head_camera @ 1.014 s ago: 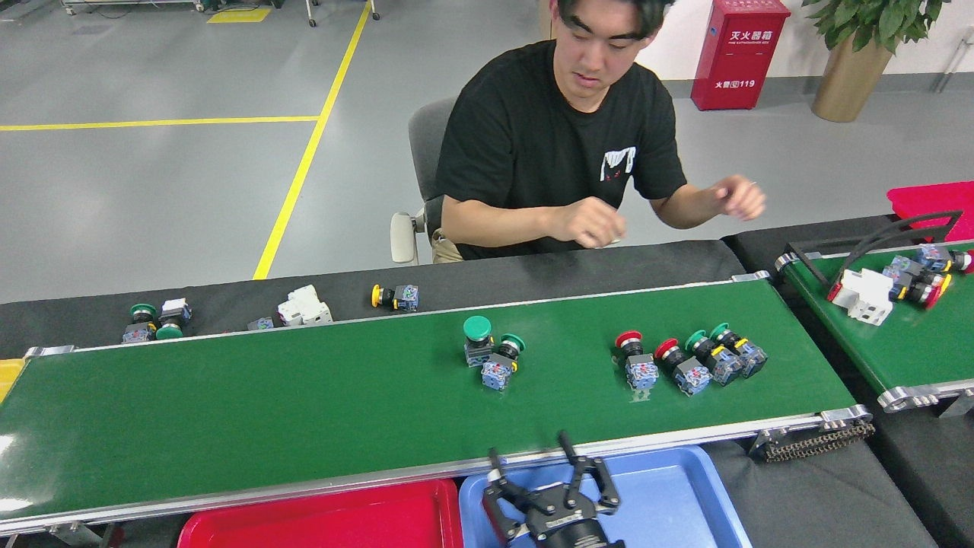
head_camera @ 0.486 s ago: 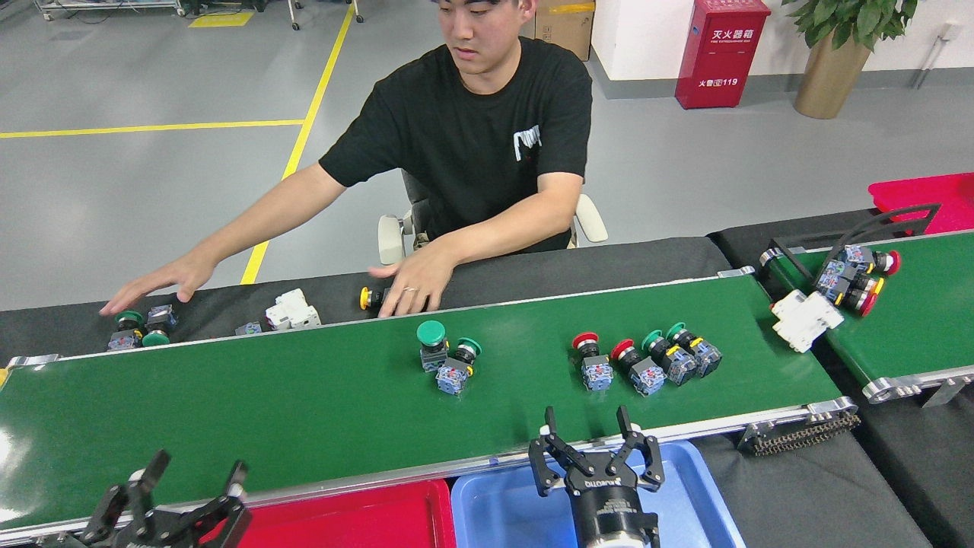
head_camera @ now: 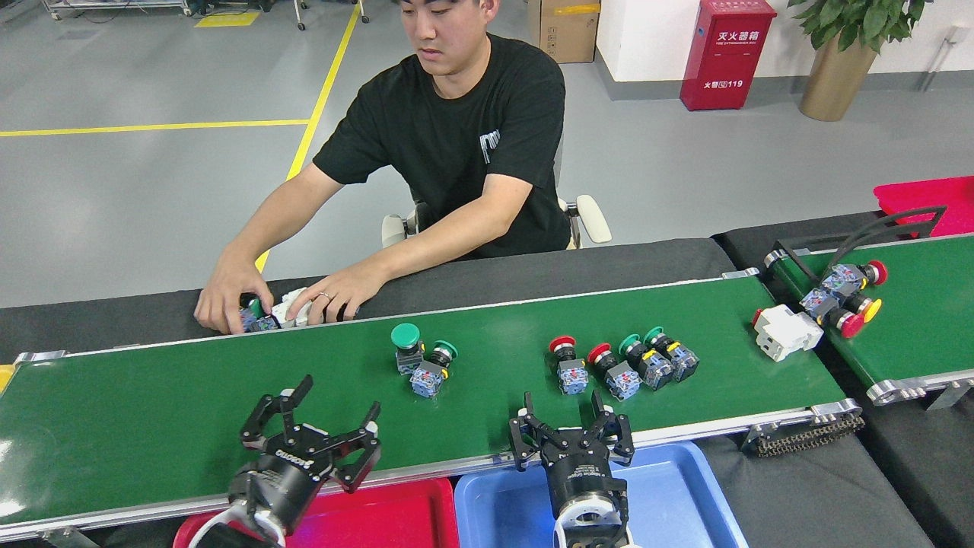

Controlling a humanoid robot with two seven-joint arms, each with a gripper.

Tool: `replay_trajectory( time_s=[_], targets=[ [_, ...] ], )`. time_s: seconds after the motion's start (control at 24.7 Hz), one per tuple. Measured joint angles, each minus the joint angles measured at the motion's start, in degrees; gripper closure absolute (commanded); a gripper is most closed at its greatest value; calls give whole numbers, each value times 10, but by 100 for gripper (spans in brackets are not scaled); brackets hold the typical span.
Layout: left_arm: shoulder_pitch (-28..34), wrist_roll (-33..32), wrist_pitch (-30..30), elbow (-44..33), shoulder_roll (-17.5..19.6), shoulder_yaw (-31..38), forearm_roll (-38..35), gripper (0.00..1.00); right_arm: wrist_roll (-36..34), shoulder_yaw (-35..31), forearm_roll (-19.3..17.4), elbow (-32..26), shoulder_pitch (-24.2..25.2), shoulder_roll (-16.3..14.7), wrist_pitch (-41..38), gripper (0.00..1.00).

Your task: Pick switch part from conveyor to tray

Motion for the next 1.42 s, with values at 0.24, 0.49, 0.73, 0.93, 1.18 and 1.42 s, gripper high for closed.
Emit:
replay_trajectory(
  time_s=[0.24,0.49,0.73,0.93,1.18,1.42],
  targets=[
    [-63,-9,17,100,-1,0,-3,0,2,0,-11,52,-38,3,3,21],
    [-83,-10,21,140,-1,0,-3,0,10,2,-13,63,-51,3,0,84],
    [-83,-10,28,152,-1,3,-3,0,11,7,-12,53,-50,1,-59,95],
    [-89,-10,42,162,3,8,-3,0,13,28,-11,-24,-13,-9,-132,94],
    [-116,-8,95,213,20,7,-3,0,9,110,-8,-131,57,-55,-229,89],
    [-143,-7,147,255,42,28,3,37,7,196,-7,-156,83,-66,-274,0]
  ],
)
